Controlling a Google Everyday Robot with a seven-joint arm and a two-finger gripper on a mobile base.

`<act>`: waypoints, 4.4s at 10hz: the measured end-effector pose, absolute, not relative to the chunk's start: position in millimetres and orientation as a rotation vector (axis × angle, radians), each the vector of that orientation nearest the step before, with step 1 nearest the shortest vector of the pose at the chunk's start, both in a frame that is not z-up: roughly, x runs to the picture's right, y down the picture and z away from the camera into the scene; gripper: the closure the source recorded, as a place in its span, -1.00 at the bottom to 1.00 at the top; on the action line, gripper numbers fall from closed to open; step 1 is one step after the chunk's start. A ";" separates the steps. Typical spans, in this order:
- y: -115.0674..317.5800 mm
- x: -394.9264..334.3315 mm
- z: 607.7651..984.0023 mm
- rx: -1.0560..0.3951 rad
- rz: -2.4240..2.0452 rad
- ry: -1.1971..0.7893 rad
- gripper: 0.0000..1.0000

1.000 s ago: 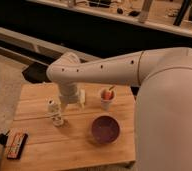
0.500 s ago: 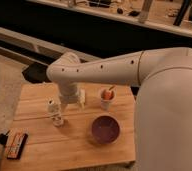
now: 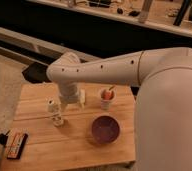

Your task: Knock the bottle over

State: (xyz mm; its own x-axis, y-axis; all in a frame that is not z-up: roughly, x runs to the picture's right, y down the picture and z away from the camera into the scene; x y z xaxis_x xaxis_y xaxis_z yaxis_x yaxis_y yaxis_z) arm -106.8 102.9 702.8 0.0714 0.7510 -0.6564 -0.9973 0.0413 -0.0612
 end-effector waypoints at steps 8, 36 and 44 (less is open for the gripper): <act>102.9 -106.8 702.8 -0.591 1.436 0.524 -0.30; 105.7 -134.7 713.1 -0.471 1.205 0.464 -0.30; 86.6 -138.3 742.6 -0.310 1.193 0.515 -0.30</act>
State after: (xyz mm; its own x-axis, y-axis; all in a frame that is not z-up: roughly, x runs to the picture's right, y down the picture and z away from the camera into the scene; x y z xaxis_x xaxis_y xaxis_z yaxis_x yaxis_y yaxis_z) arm -138.3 86.6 742.6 0.2742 0.7998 -0.5340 -0.9371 0.3469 0.0385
